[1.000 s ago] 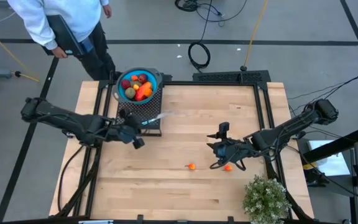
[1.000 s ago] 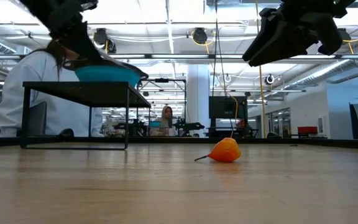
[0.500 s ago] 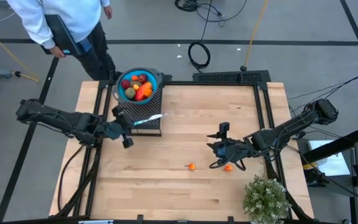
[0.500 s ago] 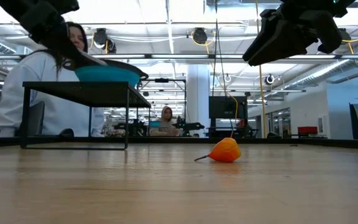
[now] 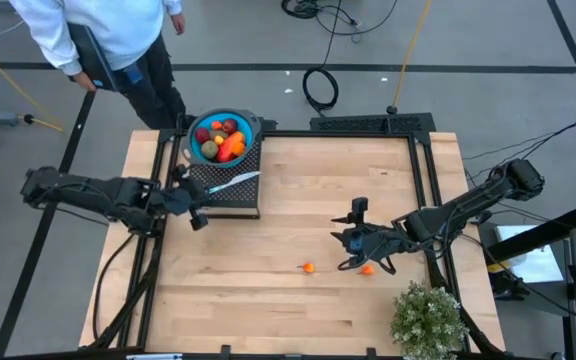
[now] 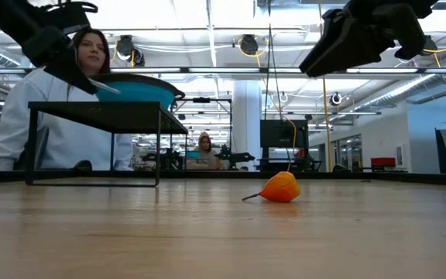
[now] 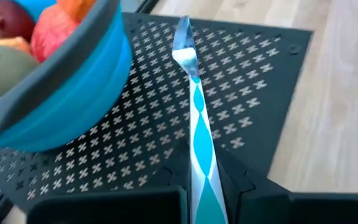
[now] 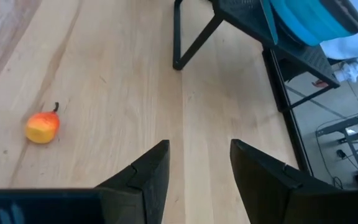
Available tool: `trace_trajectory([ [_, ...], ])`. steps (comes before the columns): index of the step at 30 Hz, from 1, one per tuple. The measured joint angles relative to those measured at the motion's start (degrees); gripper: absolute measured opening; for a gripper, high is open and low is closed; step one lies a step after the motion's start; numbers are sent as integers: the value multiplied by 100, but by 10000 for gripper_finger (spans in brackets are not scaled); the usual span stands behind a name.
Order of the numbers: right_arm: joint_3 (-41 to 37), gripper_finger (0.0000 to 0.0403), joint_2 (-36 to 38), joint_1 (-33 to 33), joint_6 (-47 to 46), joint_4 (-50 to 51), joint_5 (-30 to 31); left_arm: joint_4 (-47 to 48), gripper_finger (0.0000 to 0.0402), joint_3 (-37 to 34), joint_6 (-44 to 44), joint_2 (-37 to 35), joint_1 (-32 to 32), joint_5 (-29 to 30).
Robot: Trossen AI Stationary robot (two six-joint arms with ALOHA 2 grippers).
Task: Pick & Place Fruit
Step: Put the blue knife on the shelf
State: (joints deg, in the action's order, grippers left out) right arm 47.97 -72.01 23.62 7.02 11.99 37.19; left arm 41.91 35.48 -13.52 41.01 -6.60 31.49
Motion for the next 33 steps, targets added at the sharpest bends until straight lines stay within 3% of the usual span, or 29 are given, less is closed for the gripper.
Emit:
trace_trajectory([
  [9, 0, 160, 0, -2, 126, -103, -2, 151, 65, -1, 252, 10, 541, -469],
  [20, 0, 160, 0, -2, 147, -101, -4, 125, 57, 0, 343, 17, 920, -598],
  [27, 0, 160, 0, -2, 141, -97, -26, 104, 58, 41, 370, 17, 872, -737],
  [33, 0, 160, 0, -9, 123, -66, -26, 265, 43, 70, -252, 24, 492, -595],
])
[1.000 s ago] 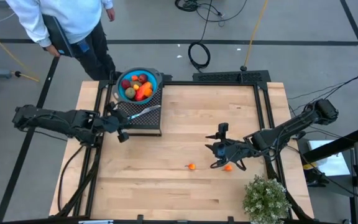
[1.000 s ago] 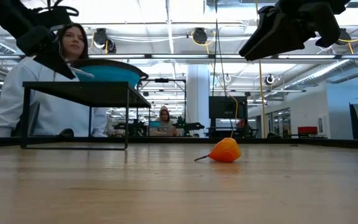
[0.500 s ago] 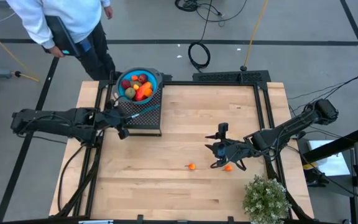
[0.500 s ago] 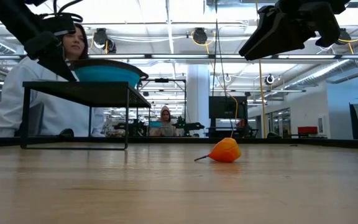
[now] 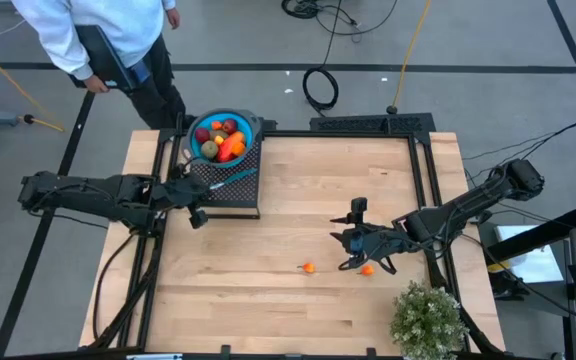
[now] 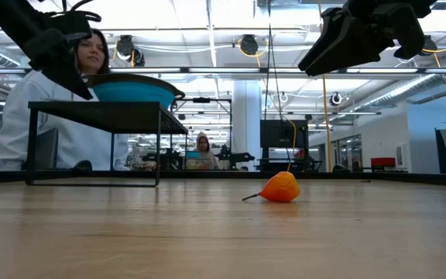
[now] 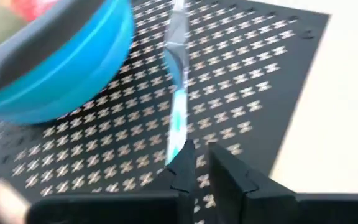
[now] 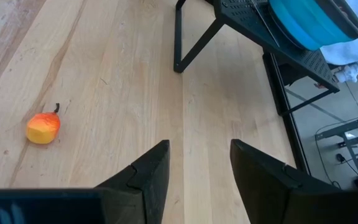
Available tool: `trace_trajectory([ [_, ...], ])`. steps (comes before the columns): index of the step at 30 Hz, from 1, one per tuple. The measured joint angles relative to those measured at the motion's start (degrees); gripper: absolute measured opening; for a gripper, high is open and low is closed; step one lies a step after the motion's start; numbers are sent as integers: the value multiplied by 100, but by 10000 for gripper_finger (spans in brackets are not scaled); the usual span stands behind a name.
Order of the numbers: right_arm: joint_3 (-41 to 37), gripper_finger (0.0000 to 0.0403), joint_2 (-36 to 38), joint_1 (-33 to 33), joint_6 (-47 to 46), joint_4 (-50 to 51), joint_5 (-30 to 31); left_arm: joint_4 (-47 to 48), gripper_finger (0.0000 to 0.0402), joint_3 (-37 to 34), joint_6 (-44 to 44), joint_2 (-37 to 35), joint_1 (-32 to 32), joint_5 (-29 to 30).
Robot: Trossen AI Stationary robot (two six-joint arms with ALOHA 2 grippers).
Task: Pick & Place Fruit
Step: Put the blue knife on the shelf
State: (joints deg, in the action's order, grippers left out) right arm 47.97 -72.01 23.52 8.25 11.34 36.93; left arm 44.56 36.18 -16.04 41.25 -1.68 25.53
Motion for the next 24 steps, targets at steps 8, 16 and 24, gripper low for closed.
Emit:
trace_trajectory([
  [8, 0, 160, 0, -211, 0, 24, -175, 236, 16, 0, -366, 0, -150, 407],
  [16, 0, 160, 0, -360, 9, 19, -424, 239, 3, 0, -365, 0, -157, 407],
  [24, 0, 160, 0, -358, 25, 15, -424, 253, 3, 0, -346, 0, -157, 407],
])
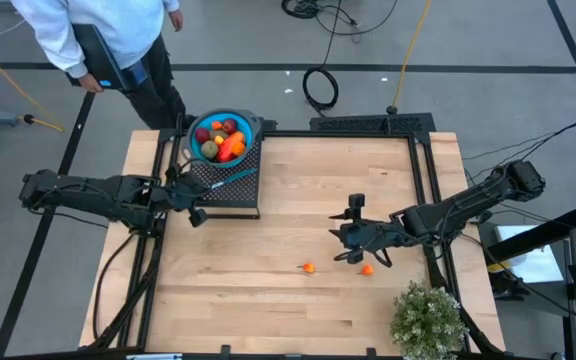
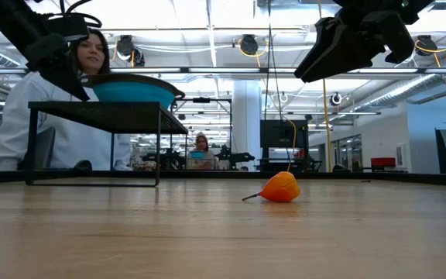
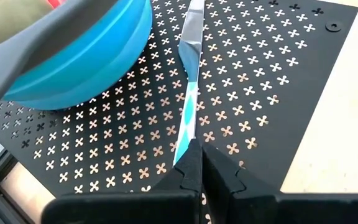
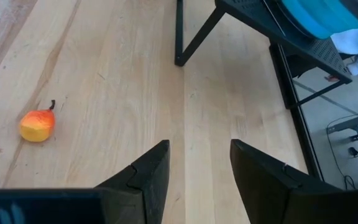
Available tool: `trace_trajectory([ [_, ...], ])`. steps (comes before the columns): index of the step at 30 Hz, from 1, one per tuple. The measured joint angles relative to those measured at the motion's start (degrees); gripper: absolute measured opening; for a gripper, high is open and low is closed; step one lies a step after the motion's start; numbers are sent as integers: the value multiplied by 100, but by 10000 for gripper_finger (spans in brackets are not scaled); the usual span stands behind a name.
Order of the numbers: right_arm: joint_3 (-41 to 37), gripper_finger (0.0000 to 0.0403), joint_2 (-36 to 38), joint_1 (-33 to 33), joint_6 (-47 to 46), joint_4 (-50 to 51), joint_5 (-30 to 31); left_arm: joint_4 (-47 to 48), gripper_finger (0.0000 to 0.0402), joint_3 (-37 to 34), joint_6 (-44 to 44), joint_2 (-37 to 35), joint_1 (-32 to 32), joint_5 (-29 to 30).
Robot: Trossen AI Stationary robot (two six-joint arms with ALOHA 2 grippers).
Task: Pick & Place Fruit
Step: Put the blue knife on the shelf, then put the yellow pear into the blue strainer bowl on the shelf
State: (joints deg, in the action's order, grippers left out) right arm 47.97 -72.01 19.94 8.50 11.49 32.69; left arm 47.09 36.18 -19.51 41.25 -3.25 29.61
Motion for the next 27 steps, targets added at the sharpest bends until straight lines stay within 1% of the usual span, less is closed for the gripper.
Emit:
trace_trajectory([
  [5, 0, 160, 0, 0, 12, -2, 0, 16, 7, 0, -10, 19, 0, 34],
  [10, 0, 160, 0, 2, 12, -7, -2, 22, 2, 0, -11, 305, 65, 91],
  [12, 0, 160, 0, 2, 12, -7, -2, -17, 5, 18, 114, 416, 70, 129],
  [15, 0, 160, 0, 2, 12, -7, -2, 39, 6, 204, 233, 536, 32, 151],
  [19, 0, 160, 0, 2, 12, -7, -4, 382, 2, 444, 214, 639, 5, 277],
  [21, 0, 160, 0, 2, 20, -7, -4, 455, 6, 463, 133, 654, 7, 367],
  [24, 2, 160, 0, 2, 84, 16, -16, 460, 5, 463, 80, 649, 1, 335],
  [26, 8, 160, 0, 0, 106, 219, -308, 461, 2, 499, -2, 651, -83, 109],
  [27, 9, 160, 0, -19, 59, 399, -586, 459, 2, 570, -83, 654, -159, -11],
])
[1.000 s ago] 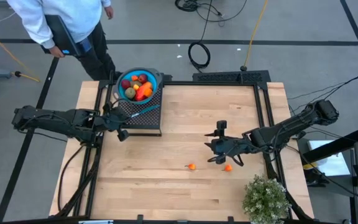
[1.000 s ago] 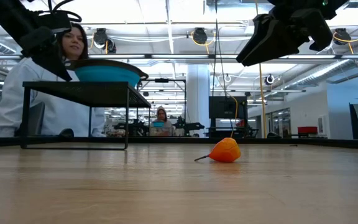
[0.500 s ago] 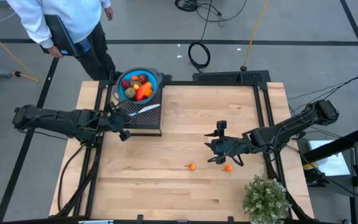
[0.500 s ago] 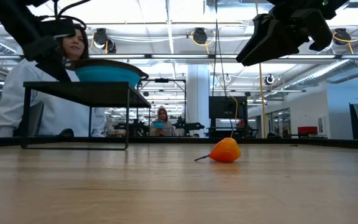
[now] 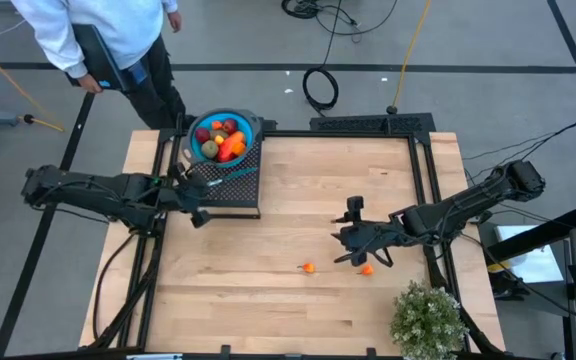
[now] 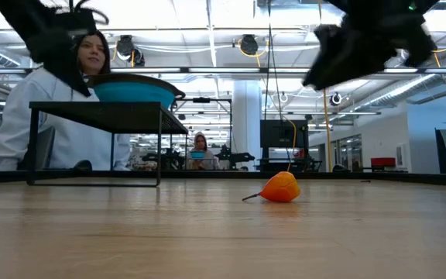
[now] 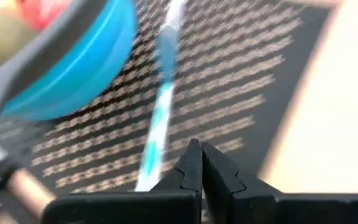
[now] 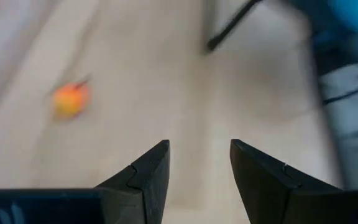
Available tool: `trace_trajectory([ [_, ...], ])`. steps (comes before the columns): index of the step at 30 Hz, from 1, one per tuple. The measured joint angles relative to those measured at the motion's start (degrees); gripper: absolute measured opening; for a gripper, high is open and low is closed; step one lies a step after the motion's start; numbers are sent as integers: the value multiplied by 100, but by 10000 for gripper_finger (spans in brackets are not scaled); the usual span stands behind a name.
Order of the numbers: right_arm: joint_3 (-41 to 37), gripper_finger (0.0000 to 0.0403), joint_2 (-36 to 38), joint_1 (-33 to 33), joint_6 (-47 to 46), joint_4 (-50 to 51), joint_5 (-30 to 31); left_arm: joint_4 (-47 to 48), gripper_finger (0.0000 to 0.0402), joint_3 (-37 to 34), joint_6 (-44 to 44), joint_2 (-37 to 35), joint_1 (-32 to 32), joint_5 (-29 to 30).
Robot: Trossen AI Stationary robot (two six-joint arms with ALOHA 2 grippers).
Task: Pick & Place Fruit
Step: Put the yellow pear into the blue strainer bowl on the shelf
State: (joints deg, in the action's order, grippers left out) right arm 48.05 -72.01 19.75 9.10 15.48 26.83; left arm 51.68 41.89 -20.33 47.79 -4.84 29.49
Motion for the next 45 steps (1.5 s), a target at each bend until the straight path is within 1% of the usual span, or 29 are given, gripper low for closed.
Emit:
trace_trajectory([
  [2, -2, 160, -8, -47, -229, 415, -572, -55, 4, 194, -197, -3, -246, -107],
  [3, -2, 160, -29, -55, -385, 574, -733, -79, 4, 283, -314, -7, -409, -118],
  [6, -7, 160, -48, -38, -722, 987, -983, -299, 1, 481, -494, -5, -976, -101],
  [10, -4, 160, -48, 96, -889, 1183, -1231, -811, 2, 542, -718, 22, -1673, -40],
  [14, -7, 160, -48, 234, -1292, 1571, -1393, -1233, 2, 527, -1006, 342, -2236, 207],
  [17, -7, 160, -48, 379, -1713, 1848, -1676, -1536, 1, 527, -1089, 703, -2529, 329],
  [20, -7, 160, -48, 554, -2146, 1952, -1940, -1931, 2, 525, -1124, 1072, -2746, 409],
  [23, -7, 160, -48, 754, -2550, 2088, -2168, -2419, 1, 525, -949, 1369, -2901, 424],
  [26, -7, 160, -48, 933, -2937, 2224, -2339, -2910, 4, 525, -783, 1560, -3027, 422],
  [29, -7, 160, -48, 1079, -3258, 2355, -2434, -3180, 2, 525, -709, 1671, -3124, 420],
  [34, -7, 160, -48, 1231, -3507, 2436, -2415, -3421, 6, 522, -668, 1800, -3228, 511],
  [36, -23, 160, -48, 1236, -3542, 2466, -2396, -3505, 7, 522, -523, 1851, -3281, 517],
  [40, -230, 160, -48, 1231, -3539, 2291, -2393, -3578, 1, 520, -376, 1878, -3397, 527],
  [43, -357, 163, -48, 1167, -3546, 2202, -2400, -3576, 7, 520, -370, 1878, -3460, 695],
  [45, -425, 174, -48, 1120, -3582, 2206, -2395, -3573, 13, 519, -312, 1877, -3497, 824],
])
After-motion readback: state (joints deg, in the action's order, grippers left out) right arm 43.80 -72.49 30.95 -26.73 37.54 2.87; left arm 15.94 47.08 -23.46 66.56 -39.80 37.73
